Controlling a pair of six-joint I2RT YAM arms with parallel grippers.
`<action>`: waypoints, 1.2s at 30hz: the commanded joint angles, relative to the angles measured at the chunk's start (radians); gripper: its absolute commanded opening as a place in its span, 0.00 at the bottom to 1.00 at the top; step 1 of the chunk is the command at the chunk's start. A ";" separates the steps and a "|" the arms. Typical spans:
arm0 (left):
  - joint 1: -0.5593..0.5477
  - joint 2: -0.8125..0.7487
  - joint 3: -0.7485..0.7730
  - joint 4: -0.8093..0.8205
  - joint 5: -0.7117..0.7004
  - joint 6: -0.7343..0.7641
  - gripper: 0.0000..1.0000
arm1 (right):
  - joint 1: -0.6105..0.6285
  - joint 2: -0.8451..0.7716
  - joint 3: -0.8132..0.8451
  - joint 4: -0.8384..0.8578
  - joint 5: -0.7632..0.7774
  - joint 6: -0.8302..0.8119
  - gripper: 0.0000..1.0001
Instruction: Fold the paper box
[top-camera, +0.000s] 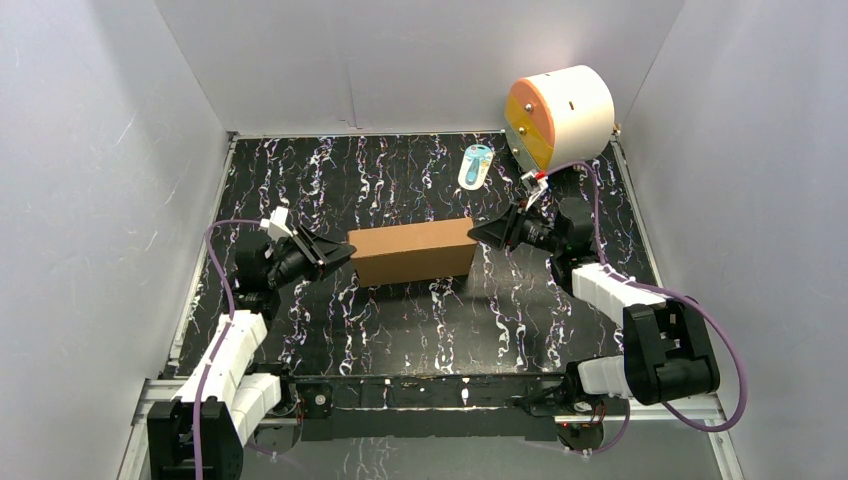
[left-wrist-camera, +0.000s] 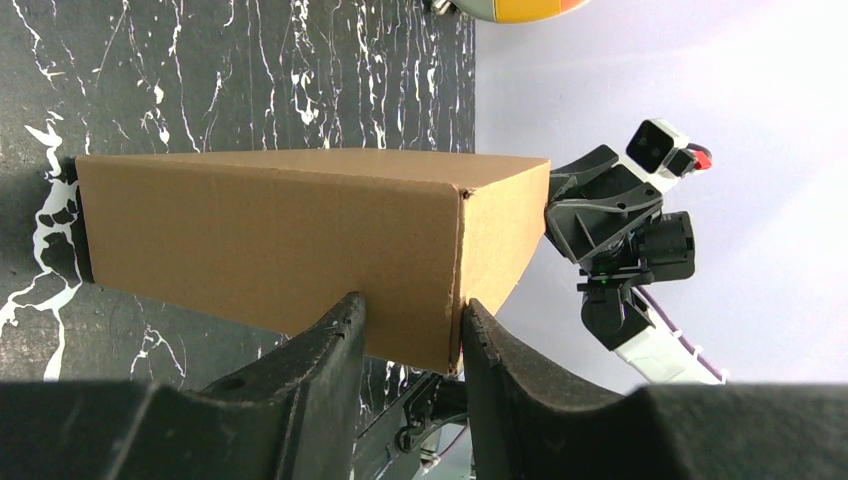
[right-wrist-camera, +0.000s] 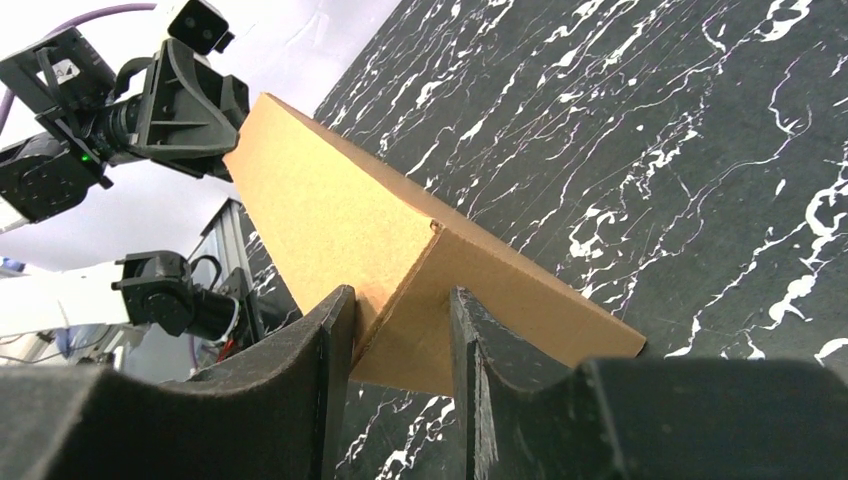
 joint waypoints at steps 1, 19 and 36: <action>0.003 0.048 -0.070 -0.327 -0.106 0.089 0.13 | -0.004 0.039 -0.044 -0.231 -0.169 -0.040 0.42; 0.003 0.094 -0.078 -0.297 -0.096 0.098 0.10 | -0.046 0.211 -0.098 -0.144 -0.161 -0.118 0.19; 0.003 0.046 0.328 -0.561 -0.254 0.392 0.51 | -0.047 -0.021 0.187 -0.436 -0.071 -0.167 0.56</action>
